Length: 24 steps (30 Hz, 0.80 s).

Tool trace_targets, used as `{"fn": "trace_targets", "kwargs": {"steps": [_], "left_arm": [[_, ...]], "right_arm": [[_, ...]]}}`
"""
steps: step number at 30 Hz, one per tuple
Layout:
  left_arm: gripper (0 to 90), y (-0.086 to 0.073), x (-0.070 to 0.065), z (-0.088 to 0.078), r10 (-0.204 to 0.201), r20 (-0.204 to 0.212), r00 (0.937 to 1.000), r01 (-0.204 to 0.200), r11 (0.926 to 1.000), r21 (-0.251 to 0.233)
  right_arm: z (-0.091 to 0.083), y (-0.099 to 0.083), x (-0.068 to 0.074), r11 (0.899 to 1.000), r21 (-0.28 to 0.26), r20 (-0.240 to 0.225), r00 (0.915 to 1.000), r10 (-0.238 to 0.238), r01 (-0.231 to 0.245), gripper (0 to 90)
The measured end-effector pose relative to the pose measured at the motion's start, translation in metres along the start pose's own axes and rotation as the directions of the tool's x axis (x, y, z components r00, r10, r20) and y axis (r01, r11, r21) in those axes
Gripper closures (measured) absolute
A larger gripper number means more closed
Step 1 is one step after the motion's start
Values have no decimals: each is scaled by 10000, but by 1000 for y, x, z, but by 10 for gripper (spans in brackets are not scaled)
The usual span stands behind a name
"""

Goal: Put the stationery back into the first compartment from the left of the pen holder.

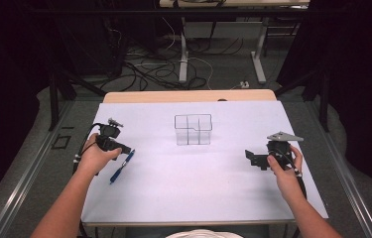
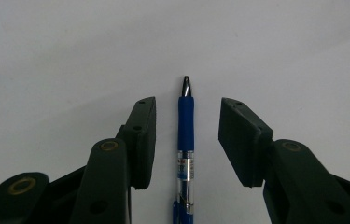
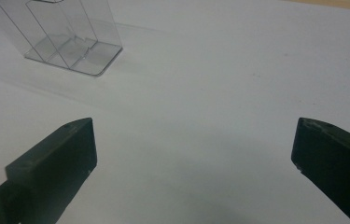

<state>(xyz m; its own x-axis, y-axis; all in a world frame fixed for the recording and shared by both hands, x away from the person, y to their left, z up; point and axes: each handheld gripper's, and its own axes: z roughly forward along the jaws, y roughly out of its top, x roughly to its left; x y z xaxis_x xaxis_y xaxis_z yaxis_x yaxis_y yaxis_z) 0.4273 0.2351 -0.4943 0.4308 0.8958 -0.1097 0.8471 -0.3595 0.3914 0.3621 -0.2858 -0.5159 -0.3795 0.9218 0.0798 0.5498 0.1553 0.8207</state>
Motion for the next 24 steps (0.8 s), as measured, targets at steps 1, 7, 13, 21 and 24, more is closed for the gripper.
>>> {"fn": "trace_targets", "kwargs": {"steps": [1,7,13,21,24], "left_arm": [[583,0,1,1,-118,84,9999,117,9999,112],[602,0,4,7,-487,74,9988,484,9982,351],[626,-1,6,14,-687,21,9976,685,9964,495],[653,1,5,20,-702,-87,9975,707,9940,837],[656,1,4,22,-649,-79,9979,654,9924,1043]], "right_arm": [[0,0,0,10000,-2,-3,10000,0,0,0],[0,0,-1,10000,3,-39,10000,13,-13,0],[-1,0,-1,10000,-17,9,10000,-84,85,0],[0,0,0,10000,-14,-46,10000,-61,61,0],[0,0,0,10000,0,-56,10000,-68,68,0]]}}
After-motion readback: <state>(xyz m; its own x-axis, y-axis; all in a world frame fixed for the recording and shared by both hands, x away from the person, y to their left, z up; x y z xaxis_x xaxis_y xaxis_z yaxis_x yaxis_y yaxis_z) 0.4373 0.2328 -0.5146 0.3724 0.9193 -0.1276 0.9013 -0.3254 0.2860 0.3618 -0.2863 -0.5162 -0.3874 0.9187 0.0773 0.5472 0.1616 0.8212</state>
